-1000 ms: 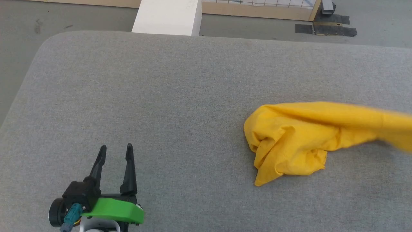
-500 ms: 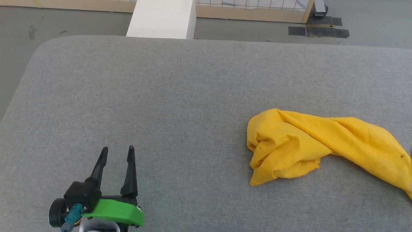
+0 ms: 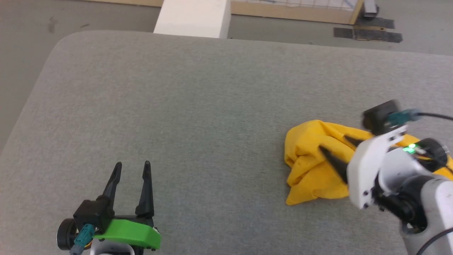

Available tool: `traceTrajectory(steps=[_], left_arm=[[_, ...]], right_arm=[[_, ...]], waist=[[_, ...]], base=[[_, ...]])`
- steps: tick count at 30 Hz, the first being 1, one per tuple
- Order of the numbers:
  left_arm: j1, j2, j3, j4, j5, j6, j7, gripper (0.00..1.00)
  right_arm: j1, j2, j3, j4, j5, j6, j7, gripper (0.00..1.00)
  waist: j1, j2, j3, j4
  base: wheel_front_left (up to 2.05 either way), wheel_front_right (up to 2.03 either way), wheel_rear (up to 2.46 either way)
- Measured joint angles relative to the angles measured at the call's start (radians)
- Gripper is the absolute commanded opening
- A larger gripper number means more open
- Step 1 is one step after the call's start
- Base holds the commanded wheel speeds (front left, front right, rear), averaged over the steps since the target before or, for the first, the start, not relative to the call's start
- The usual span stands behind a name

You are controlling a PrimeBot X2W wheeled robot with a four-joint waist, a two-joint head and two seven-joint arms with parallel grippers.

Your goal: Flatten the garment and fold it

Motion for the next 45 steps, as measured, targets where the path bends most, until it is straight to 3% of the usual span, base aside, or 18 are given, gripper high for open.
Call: traceTrajectory(steps=[8,9,10,15,20,25,30,36,37,38,45], left_arm=[[-0.004,-0.004,-0.014,0.014,-0.003,0.000,-0.007,1.00],[-0.005,-0.004,-0.015,0.016,-0.003,0.000,-0.008,1.00],[-0.005,-0.004,-0.016,0.019,-0.003,0.000,-0.008,1.00],[-0.005,-0.004,-0.022,0.037,-0.003,0.000,-0.009,1.00],[-0.005,-0.003,-0.031,0.044,-0.003,-0.003,-0.009,1.00],[0.000,-0.002,-0.039,0.045,-0.003,-0.003,-0.012,1.00],[0.000,-0.001,-0.049,0.039,-0.003,-0.003,-0.011,1.00],[-0.002,0.001,-0.055,0.038,-0.003,-0.003,-0.010,1.00],[-0.004,0.001,-0.056,0.039,-0.004,-0.004,-0.010,1.00],[-0.005,0.001,-0.056,0.039,-0.005,-0.004,-0.010,1.00],[-0.009,0.005,-0.055,0.045,-0.006,-0.004,-0.010,1.00]], right_arm=[[0.003,-0.057,0.056,0.116,-0.044,0.000,0.027,1.00],[0.003,-0.053,0.048,0.141,-0.049,0.000,0.019,0.26],[0.004,-0.050,0.044,0.161,-0.055,0.000,0.006,0.00],[0.003,-0.028,0.052,0.205,-0.060,0.000,-0.064,0.00],[-0.048,0.011,0.040,0.161,-0.031,0.000,-0.149,0.00],[-0.001,0.019,0.117,0.060,0.058,0.000,-0.067,0.00],[0.190,-0.047,0.198,-0.039,0.151,0.000,0.081,0.00],[0.376,-0.076,0.171,-0.037,0.153,0.000,0.078,0.00],[0.381,-0.077,0.171,-0.030,0.135,0.000,0.059,0.22],[0.382,-0.071,0.162,-0.022,0.123,0.000,0.038,1.00],[0.324,0.004,0.126,-0.010,0.084,0.000,-0.110,1.00]], waist=[[0.0000,0.0000,0.020,0.068],[0.0000,0.0000,0.022,0.077],[0.0000,0.0000,0.023,0.085],[0.0000,0.0000,0.017,0.104],[0.0000,0.0000,-0.022,0.088],[0.0000,0.0000,-0.055,0.054],[0.0000,0.0000,-0.065,0.020],[0.0000,0.0000,-0.032,0.014],[0.0000,0.0000,-0.026,0.014],[0.0000,0.0000,-0.021,0.015],[0.0000,0.0000,-0.022,0.010]], base=[[0.00,0.00,0.00],[0.00,0.00,0.00],[0.00,0.00,0.00],[0.00,0.00,0.00],[0.00,0.00,0.00],[0.00,0.00,0.00],[0.00,0.00,0.00],[0.00,0.00,0.00],[0.00,0.00,0.00],[0.00,0.00,0.00],[0.00,0.00,0.00]])
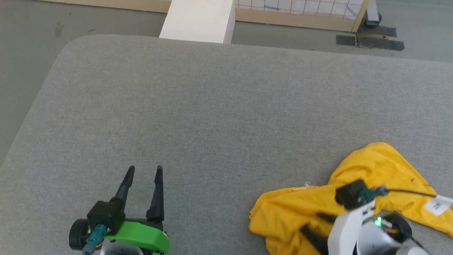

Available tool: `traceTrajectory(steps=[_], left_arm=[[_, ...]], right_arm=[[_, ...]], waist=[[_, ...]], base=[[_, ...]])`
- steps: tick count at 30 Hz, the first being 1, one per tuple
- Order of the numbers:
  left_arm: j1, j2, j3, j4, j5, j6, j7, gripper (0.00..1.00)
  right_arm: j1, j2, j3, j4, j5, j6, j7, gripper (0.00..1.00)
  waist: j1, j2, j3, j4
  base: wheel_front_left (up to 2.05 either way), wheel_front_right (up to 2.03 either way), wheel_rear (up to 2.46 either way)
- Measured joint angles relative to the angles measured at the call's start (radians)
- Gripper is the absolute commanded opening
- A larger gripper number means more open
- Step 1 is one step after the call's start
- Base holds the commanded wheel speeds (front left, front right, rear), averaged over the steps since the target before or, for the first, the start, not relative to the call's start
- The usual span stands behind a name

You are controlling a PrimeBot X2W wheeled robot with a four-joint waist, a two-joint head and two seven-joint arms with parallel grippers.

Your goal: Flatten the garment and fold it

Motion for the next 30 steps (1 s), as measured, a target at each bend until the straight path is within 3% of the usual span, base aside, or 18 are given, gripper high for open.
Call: traceTrajectory(steps=[7,14,18,21,23,30], left_arm=[[0.001,0.004,0.000,-0.005,-0.003,0.006,0.000,1.00],[0.009,0.010,0.002,-0.020,-0.005,0.015,0.000,1.00],[0.017,0.019,0.007,-0.040,-0.011,0.019,0.000,1.00],[0.027,0.028,0.010,-0.062,-0.012,0.018,-0.002,1.00],[0.037,0.028,0.007,-0.069,-0.012,0.018,-0.002,1.00],[0.039,0.034,-0.038,-0.075,0.002,-0.010,0.029,1.00]], right_arm=[[-0.060,0.091,-0.133,-0.086,0.006,0.000,-0.072,1.00],[-0.012,0.191,-0.345,-0.153,-0.054,0.000,-0.245,1.00],[0.050,0.198,-0.440,-0.143,-0.107,0.000,-0.411,1.00],[0.110,0.198,-0.504,-0.069,-0.153,0.000,-0.604,1.00],[0.126,0.200,-0.523,-0.031,-0.175,0.000,-0.676,1.00],[0.121,0.200,-0.536,0.052,-0.198,0.000,-0.781,1.00]], waist=[[0.0001,0.0000,-0.021,-0.014],[0.0000,0.0000,-0.026,-0.031],[0.0001,0.0000,-0.024,-0.045],[0.0000,0.0000,-0.022,-0.059],[0.0000,0.0000,-0.022,-0.065],[0.0000,0.0000,-0.019,-0.087]], base=[[0.00,0.00,0.00],[0.00,0.00,0.00],[0.00,0.00,0.00],[0.00,0.00,0.00],[0.00,0.00,0.00],[0.00,0.00,0.00]])
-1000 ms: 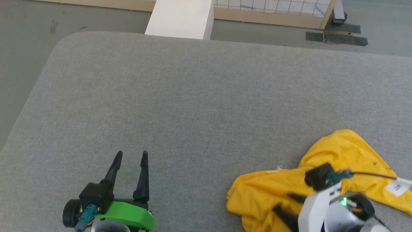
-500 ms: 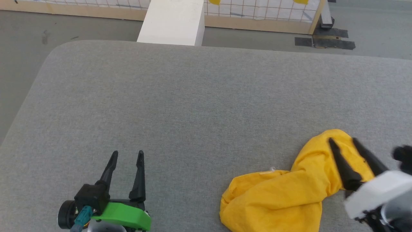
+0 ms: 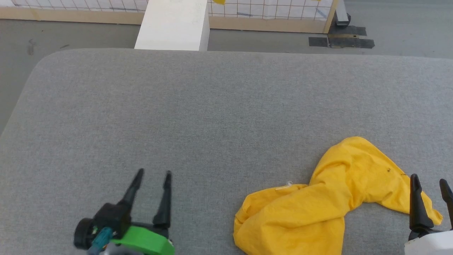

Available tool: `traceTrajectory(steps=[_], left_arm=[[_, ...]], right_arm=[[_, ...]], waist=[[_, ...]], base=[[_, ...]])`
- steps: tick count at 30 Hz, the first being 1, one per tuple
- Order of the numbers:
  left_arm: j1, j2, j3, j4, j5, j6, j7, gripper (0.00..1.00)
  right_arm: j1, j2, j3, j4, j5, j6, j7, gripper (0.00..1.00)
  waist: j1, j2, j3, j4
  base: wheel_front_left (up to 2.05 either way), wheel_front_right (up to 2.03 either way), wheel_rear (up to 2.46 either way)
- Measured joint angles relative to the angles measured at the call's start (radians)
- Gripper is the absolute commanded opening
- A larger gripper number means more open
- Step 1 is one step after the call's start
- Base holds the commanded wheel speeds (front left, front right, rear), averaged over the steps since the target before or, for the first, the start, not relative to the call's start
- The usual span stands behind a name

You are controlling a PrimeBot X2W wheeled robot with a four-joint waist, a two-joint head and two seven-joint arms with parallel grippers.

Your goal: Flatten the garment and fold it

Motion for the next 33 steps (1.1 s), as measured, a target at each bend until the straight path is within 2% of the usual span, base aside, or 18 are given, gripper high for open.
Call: traceTrajectory(steps=[4,7,11,14,20,30,31,32,33], left_arm=[[-0.042,0.026,-0.085,-0.008,-0.009,-0.065,0.158,1.00],[-0.111,0.062,-0.169,-0.024,-0.032,-0.091,0.284,1.00],[-0.211,0.117,-0.298,-0.015,-0.066,-0.101,0.437,1.00],[-0.283,0.157,-0.422,0.000,-0.131,-0.101,0.522,1.00],[-0.403,0.196,-0.576,0.035,-0.222,-0.101,0.609,1.00],[-0.480,0.224,-0.736,0.128,-0.314,-0.104,0.678,1.00],[-0.488,0.224,-0.749,0.134,-0.317,-0.104,0.674,0.37],[-0.497,0.225,-0.761,0.141,-0.318,-0.104,0.659,0.00],[-0.503,0.225,-0.770,0.149,-0.322,-0.104,0.650,0.00]], right_arm=[[-0.025,0.000,-0.016,0.001,-0.016,0.000,-0.001,1.00],[-0.039,0.000,-0.026,-0.002,-0.016,0.000,0.000,1.00],[-0.050,0.000,-0.029,-0.008,-0.017,0.000,0.002,1.00],[-0.065,0.000,-0.024,-0.016,-0.017,0.000,0.009,1.00],[-0.080,0.000,-0.020,-0.031,-0.020,0.000,0.018,1.00],[-0.080,0.000,-0.019,-0.034,-0.020,0.000,0.023,1.00],[-0.080,0.000,-0.019,-0.034,-0.020,0.000,0.024,1.00],[-0.080,0.000,-0.020,-0.034,-0.020,0.000,0.026,1.00],[-0.080,0.000,-0.021,-0.034,-0.020,0.000,0.026,1.00]], waist=[[0.0000,0.0000,0.008,0.001],[0.0000,0.0000,0.017,0.007],[0.0000,0.0000,0.037,0.014],[0.0000,0.0000,0.054,0.013],[0.0000,0.0000,0.083,-0.001],[0.0000,0.0000,0.120,-0.038],[0.0000,0.0000,0.121,-0.041],[0.0000,0.0000,0.121,-0.044],[0.0000,0.0000,0.120,-0.045]], base=[[0.00,0.00,0.00],[0.00,0.00,0.00],[0.00,0.00,0.00],[0.00,0.00,0.00],[0.00,0.00,0.00],[0.00,0.00,0.00],[0.00,0.00,0.00],[0.00,0.00,0.00],[0.00,0.00,0.00]])
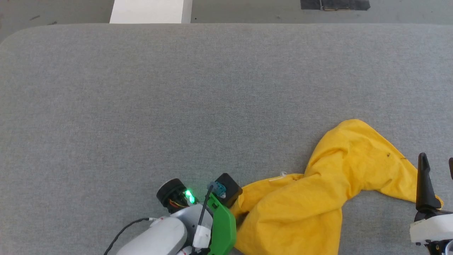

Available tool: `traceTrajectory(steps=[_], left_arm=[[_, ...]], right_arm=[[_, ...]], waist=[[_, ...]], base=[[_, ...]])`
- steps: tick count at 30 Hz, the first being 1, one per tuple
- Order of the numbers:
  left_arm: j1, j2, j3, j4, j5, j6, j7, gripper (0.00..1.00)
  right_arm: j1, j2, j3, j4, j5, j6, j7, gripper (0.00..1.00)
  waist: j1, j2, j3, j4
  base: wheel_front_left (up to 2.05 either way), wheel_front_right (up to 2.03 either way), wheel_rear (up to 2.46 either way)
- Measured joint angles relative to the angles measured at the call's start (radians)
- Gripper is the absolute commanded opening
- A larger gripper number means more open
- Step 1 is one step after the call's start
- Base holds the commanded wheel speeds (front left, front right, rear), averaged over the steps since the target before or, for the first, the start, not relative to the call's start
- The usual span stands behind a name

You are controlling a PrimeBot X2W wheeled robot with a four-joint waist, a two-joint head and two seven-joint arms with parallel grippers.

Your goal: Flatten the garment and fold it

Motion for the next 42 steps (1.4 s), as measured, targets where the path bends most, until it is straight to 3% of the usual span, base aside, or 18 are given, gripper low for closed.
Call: traceTrajectory(steps=[5,14,21,29,30,31,32,33,42], left_arm=[[-0.012,-0.004,0.005,0.053,-0.013,0.000,-0.097,0.00],[-0.192,0.002,0.195,0.009,-0.055,0.042,-0.198,0.00],[-0.342,0.021,0.333,0.080,-0.066,0.113,-0.252,0.00],[-0.408,0.023,0.386,0.383,-0.025,0.247,-0.279,0.00],[-0.408,0.019,0.392,0.400,-0.029,0.254,-0.284,0.10],[-0.408,0.013,0.396,0.416,-0.035,0.257,-0.293,0.37],[-0.408,0.004,0.401,0.429,-0.041,0.257,-0.306,0.85],[-0.408,-0.004,0.405,0.437,-0.045,0.255,-0.318,1.00],[-0.402,-0.047,0.469,0.432,-0.109,0.228,-0.480,1.00]], right_arm=[[0.000,0.000,-0.006,0.000,0.000,0.000,0.004,1.00],[-0.001,0.000,-0.022,-0.010,0.001,0.000,0.010,1.00],[-0.026,0.000,-0.020,-0.008,0.006,0.000,0.010,1.00],[-0.070,0.000,0.014,0.005,0.006,0.000,0.006,1.00],[-0.073,0.000,0.016,0.007,0.006,0.000,0.003,1.00],[-0.075,0.000,0.016,0.010,0.006,0.000,0.001,1.00],[-0.078,0.000,0.015,0.012,0.005,0.000,0.000,1.00],[-0.079,0.000,0.013,0.014,0.005,0.000,-0.001,1.00],[-0.082,0.000,0.000,0.019,-0.010,0.000,0.009,1.00]], waist=[[0.0000,0.0000,-0.013,-0.003],[0.0000,0.0000,-0.007,-0.005],[0.0000,0.0000,0.038,-0.018],[0.0000,0.0000,0.123,-0.050],[0.0000,-0.0001,0.130,-0.054],[0.0000,0.0000,0.138,-0.058],[0.0000,0.0000,0.146,-0.061],[0.0000,0.0000,0.151,-0.063],[0.0001,0.0000,0.128,-0.048]], base=[[0.00,0.00,0.00],[0.00,0.00,0.00],[0.00,0.00,0.00],[0.00,0.00,0.00],[0.00,0.00,0.00],[0.00,0.00,0.00],[0.00,0.00,0.00],[0.00,0.00,0.00],[0.00,0.00,0.00]])
